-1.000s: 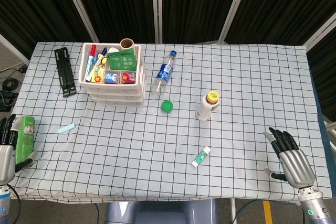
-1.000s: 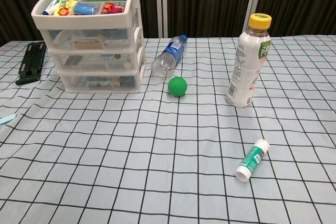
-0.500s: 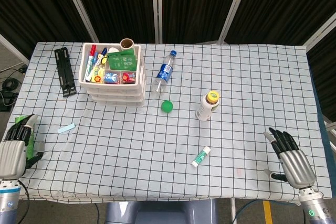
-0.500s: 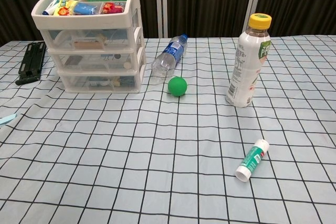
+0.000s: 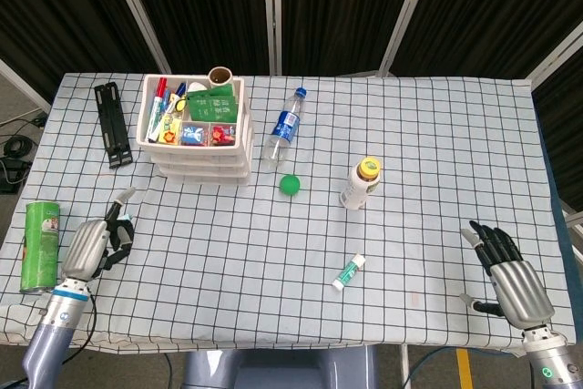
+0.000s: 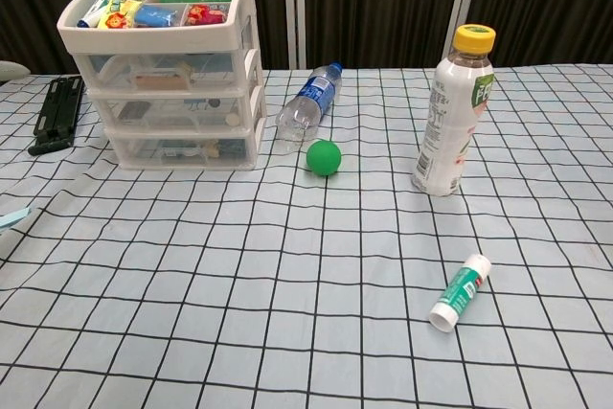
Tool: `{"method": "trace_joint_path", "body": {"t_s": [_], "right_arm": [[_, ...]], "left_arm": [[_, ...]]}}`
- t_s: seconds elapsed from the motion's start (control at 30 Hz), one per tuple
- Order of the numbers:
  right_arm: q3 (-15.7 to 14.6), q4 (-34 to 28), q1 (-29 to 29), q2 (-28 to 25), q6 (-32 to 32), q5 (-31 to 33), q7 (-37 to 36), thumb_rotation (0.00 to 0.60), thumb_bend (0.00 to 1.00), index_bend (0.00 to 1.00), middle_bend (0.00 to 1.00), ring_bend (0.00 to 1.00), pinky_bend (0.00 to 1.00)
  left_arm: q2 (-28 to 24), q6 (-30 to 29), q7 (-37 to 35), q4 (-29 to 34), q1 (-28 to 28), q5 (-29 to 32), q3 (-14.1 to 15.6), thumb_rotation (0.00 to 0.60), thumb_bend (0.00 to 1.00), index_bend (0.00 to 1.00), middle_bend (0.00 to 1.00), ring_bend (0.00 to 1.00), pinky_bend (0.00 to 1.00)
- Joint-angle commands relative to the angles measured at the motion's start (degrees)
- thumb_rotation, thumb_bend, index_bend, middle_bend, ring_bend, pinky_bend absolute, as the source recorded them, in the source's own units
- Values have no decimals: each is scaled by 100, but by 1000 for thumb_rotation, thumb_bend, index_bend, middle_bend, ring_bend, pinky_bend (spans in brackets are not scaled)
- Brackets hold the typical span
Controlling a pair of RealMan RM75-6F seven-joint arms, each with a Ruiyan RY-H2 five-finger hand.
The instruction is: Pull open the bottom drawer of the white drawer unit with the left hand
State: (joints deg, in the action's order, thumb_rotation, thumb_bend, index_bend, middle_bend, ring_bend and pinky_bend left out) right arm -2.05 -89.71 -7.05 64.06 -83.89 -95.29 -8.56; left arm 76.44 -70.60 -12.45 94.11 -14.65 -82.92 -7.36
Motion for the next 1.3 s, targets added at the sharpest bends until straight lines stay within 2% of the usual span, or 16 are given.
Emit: {"method": "trace_joint_path", "body": {"t_s": [0.03,0.13,0.5,0.97,1.3], "right_arm": [[2,-13,3,-28,-24,-12,-54,600,17,0,0,0,0],[10,-23,7,-70,-48,-8,-152,600,17,0,0,0,0],[29,-42,6,-202,-78,14,-458,600,17,0,0,0,0],[58,-28,-4,-324,-96,49,-819,600,17,0,0,0,0],[64,8,-35,-327,-23,75,-922,600,17,0,0,0,0]], "left_arm": [[27,582,-280,74,-306,427,-78,600,729,0,704,756,655],[61,1084,-390,102,-534,806,-175,600,742,0,711,759,658],[466,1643,395,-3,-1092,1888,-485,600,755,0,716,761,661],[1053,1956,1096,-452,-1699,3075,-763,600,759,0,718,763,663],[1382,2072,1403,-847,-2038,3577,-869,600,764,0,717,763,663]]}}
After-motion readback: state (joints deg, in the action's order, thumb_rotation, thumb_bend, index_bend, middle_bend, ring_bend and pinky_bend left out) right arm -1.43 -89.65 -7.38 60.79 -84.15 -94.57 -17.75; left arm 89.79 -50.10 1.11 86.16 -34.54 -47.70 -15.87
